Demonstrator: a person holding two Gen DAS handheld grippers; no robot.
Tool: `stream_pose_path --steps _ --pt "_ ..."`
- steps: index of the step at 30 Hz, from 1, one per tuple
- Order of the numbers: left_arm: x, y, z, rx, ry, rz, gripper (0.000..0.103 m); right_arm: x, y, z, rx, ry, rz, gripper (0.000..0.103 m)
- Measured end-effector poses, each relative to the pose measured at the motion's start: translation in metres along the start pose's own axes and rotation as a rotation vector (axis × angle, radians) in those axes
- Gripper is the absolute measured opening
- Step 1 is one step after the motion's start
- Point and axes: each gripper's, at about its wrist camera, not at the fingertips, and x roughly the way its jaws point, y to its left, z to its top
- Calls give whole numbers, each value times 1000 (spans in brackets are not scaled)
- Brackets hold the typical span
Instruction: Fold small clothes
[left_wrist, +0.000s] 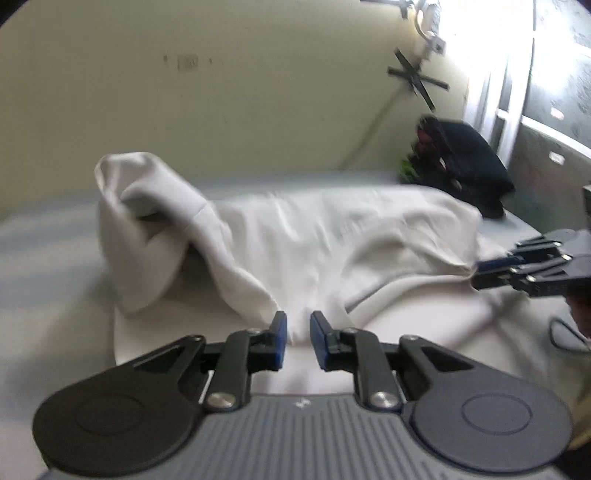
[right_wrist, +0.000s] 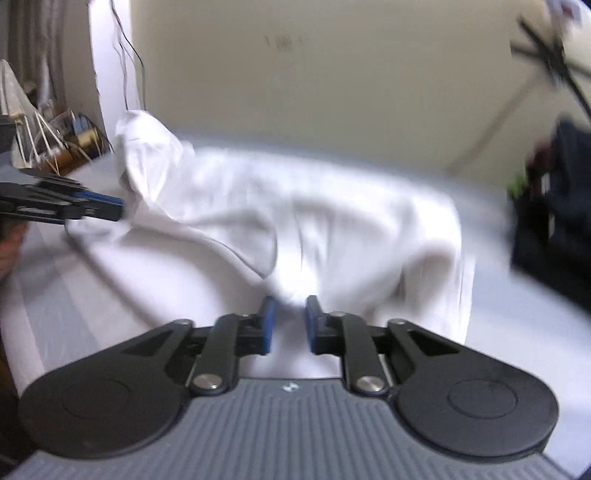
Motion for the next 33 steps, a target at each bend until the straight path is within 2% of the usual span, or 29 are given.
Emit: stream_pose_path --steps 1,2,3,4,5,6,7,8,9,11,13,14,15,16,17,19,20,21,23,24,25,27,28,30,33 --pt "-10 1 -4 -3 -12 -9 23 -3 -5 -2 26 -12 6 27" --pt "-19 6 -6 -9 -35 -8 33 -6 -12 4 54 -44 11 32" --pt "-32 12 -5 -28 -73 3 45 -15 -18 7 90 -95 12 43" --pt "-44 18 -4 -60 -111 19 51 -25 -27 14 128 -145 7 50" --pt "-53 26 0 -105 -149 36 58 -33 -35 19 174 -199 -5 61" --pt "-58 37 6 -156 -178 55 60 -39 -42 23 217 -242 -19 70" --pt "-61 49 9 -206 -194 85 71 -45 -53 20 264 -277 -39 75" --pt "-60 63 16 -272 -203 135 90 -45 -62 24 309 -300 -60 83" --pt "-57 75 21 -331 -208 168 95 -45 -67 24 348 -310 -77 85" --pt "-42 95 33 -457 -194 157 90 -34 -86 28 419 -289 -91 85" --pt "-24 110 43 -565 -171 68 66 -22 -103 27 490 -243 -56 80" --pt "-12 115 48 -607 -141 14 43 -9 -107 28 520 -218 -22 57" --pt "1 118 51 -643 -101 -23 21 -8 -111 23 547 -192 -5 21" --pt "12 121 54 -667 -66 -47 7 -4 -112 23 569 -173 2 8" --pt "21 122 55 -695 -35 -85 5 -7 -112 21 586 -182 15 9" --pt "23 123 49 -772 -49 -231 5 -25 -109 16 608 -244 36 8" --pt "16 124 45 -802 -96 -337 4 -39 -111 14 624 -283 52 7" --pt "8 126 40 -829 -149 -404 4 -52 -113 9 640 -327 69 6" --pt "-4 137 22 -892 -237 -452 4 -70 -116 -1 657 -379 70 4" --pt "-6 144 11 -918 -252 -424 4 -71 -114 -6 665 -386 53 4" --pt "-2 149 1 -929 -227 -359 4 -67 -114 -11 671 -373 37 4" --pt "9 159 -17 -929 -106 -182 5 -55 -116 -20 681 -298 5 4" --pt "12 161 -25 -926 -56 -133 5 -47 -117 -23 683 -253 -20 4" --pt "8 162 -35 -925 -44 -135 8 -42 -119 -27 693 -230 -47 8" --pt "-13 158 -36 -891 -81 -93 16 -53 -118 -15 683 -303 -53 8"
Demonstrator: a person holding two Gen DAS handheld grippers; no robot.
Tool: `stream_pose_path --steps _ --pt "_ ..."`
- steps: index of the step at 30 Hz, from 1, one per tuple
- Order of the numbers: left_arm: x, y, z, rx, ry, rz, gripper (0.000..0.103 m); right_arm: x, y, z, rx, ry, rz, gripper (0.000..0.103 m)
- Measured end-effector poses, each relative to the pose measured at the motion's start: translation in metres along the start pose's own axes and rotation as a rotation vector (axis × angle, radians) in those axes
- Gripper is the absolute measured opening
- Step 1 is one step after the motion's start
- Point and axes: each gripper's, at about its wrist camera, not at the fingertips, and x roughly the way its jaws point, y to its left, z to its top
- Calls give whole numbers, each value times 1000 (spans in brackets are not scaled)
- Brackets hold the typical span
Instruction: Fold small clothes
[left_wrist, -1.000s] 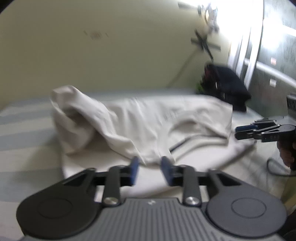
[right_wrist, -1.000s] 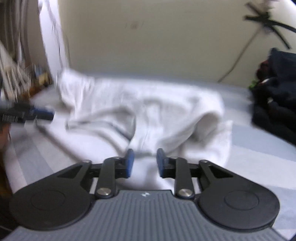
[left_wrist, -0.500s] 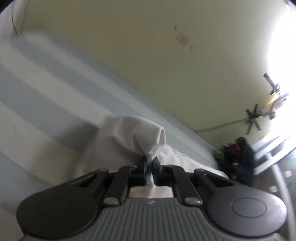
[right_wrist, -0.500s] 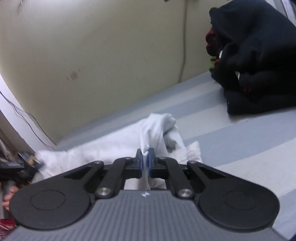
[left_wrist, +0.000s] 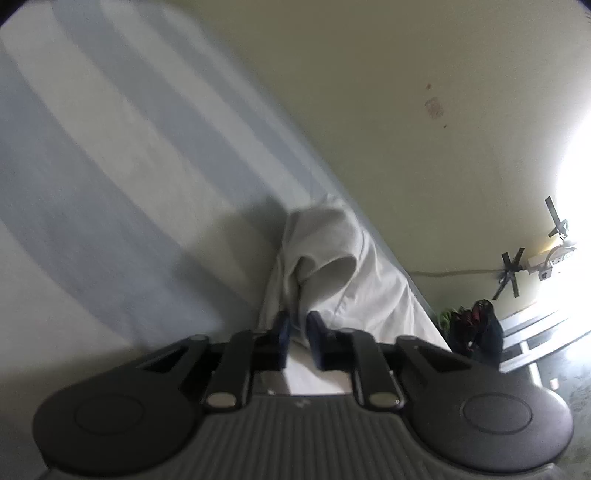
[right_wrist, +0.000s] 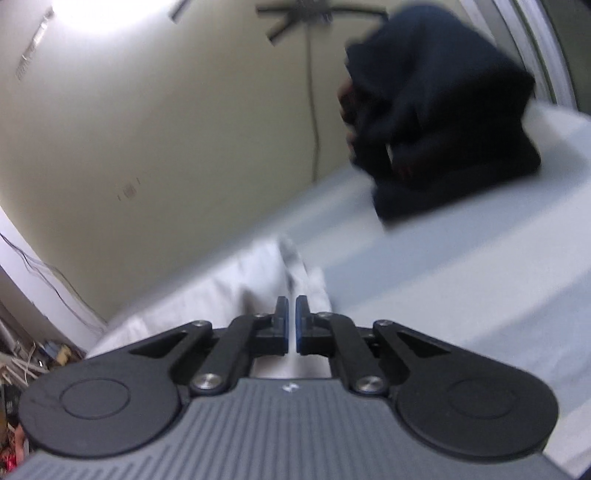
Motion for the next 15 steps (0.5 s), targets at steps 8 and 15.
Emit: stream_pose_path --steps 8,15 --pt "-25 -64 14 199 -146 -98 18 15 71 16 -230 -33 49 27" --pt "67 -66 14 292 -25 84 9 78 59 -5 -296 118 -125 28"
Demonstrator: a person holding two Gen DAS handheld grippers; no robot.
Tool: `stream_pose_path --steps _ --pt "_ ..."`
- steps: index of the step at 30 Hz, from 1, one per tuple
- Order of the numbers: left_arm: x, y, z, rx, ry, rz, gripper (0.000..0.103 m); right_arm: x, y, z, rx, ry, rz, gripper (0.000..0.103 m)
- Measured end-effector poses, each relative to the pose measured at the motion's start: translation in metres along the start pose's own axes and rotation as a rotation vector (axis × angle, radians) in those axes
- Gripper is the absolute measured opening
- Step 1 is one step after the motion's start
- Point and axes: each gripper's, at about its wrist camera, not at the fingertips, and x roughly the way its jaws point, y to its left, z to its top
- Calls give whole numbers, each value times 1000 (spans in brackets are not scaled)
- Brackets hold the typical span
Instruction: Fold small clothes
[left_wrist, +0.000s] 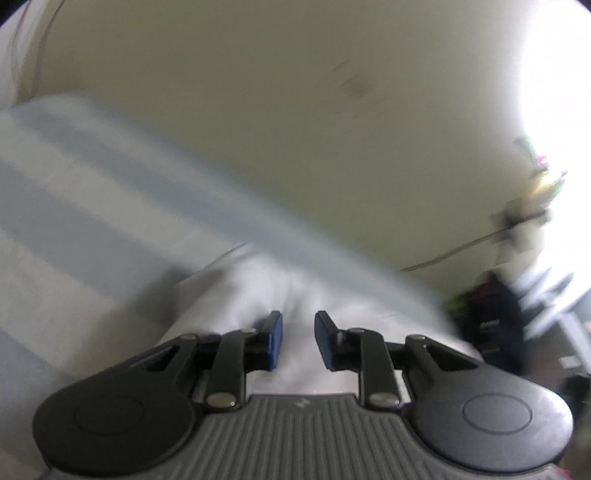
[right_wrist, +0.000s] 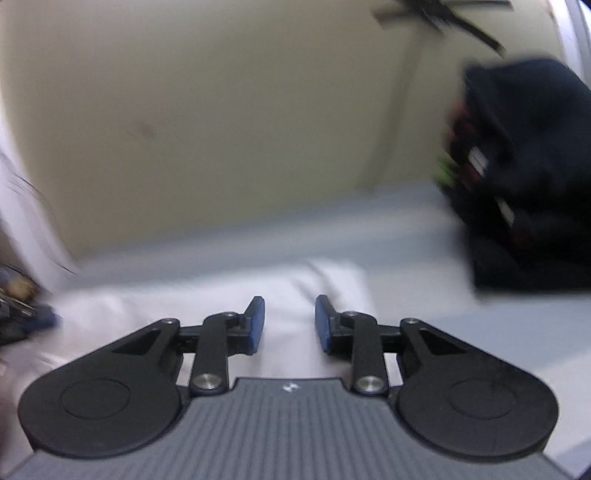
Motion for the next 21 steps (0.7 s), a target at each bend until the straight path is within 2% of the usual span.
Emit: stream_pose_path --steps 1,2,3,6,9,10,11,13,14,15,17,21 --pt "11 6 -4 -15 16 24 6 5 -11 -7 20 16 -10 23" --pt "14 14 -7 -34 -7 -5 6 1 -21 -13 54 -10 7 10" --pt "14 22 -9 -59 -16 -44 6 -3 -30 -14 99 -7 20 4" --pt "13 34 -10 -121 -14 -96 6 -14 -46 -22 196 -25 62 2" --pt "-1 51 -14 -98 -24 -88 6 -18 -43 -24 184 -35 46 2" --pt "-6 55 -15 -76 -30 -77 6 -22 -40 -25 176 -43 36 3" --pt "-9 49 -15 -56 -35 -65 6 -29 -37 -28 182 -55 39 10" --pt "-4 33 -15 -14 -46 -37 6 -45 -35 -30 214 -102 52 27" --pt "-5 32 -16 7 -50 -24 6 -48 -32 -30 224 -127 57 41" --pt "-7 29 -16 20 -53 -16 6 -60 -31 -32 232 -149 64 45" --pt "-6 24 -16 29 -56 -16 6 -77 -29 -36 235 -155 76 45" --pt "-9 29 -17 8 -55 -33 6 -97 -26 -47 259 -96 120 45"
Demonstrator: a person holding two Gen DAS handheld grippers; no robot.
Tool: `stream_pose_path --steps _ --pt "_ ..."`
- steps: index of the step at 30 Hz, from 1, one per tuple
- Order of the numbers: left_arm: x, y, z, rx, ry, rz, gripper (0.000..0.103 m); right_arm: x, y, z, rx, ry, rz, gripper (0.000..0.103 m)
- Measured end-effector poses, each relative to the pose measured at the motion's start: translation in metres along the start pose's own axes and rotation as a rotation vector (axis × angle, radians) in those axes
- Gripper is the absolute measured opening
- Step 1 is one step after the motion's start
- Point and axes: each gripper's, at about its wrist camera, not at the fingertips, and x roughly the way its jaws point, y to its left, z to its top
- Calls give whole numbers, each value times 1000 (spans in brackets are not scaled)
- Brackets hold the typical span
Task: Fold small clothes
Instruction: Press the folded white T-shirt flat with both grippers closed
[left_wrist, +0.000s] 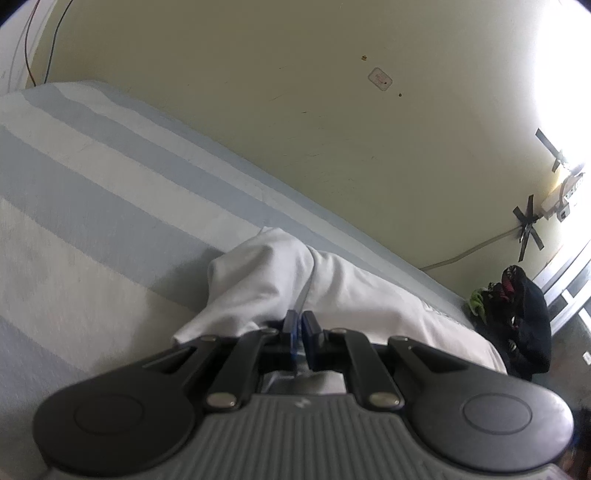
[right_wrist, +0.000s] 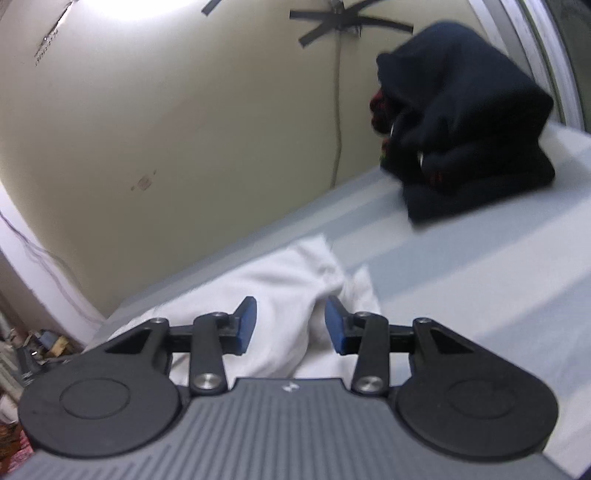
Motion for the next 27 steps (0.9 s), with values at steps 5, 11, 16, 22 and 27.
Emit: stream_pose_path --steps 5,11,16,22,27 --pt "6 2 -3 -14 1 -7 6 8 3 -17 14 61 8 53" --pt "3 3 -2 -18 1 -9 6 39 20 -28 -42 120 8 12" --pt "-1 9 -2 -51 -8 -26 6 13 41 -25 -72 83 99 5" --pt "-2 6 -2 -28 -7 -13 6 6 25 -48 -52 132 -6 5" --pt "-7 3 -3 -11 -23 -22 15 11 20 -42 -45 139 22 14"
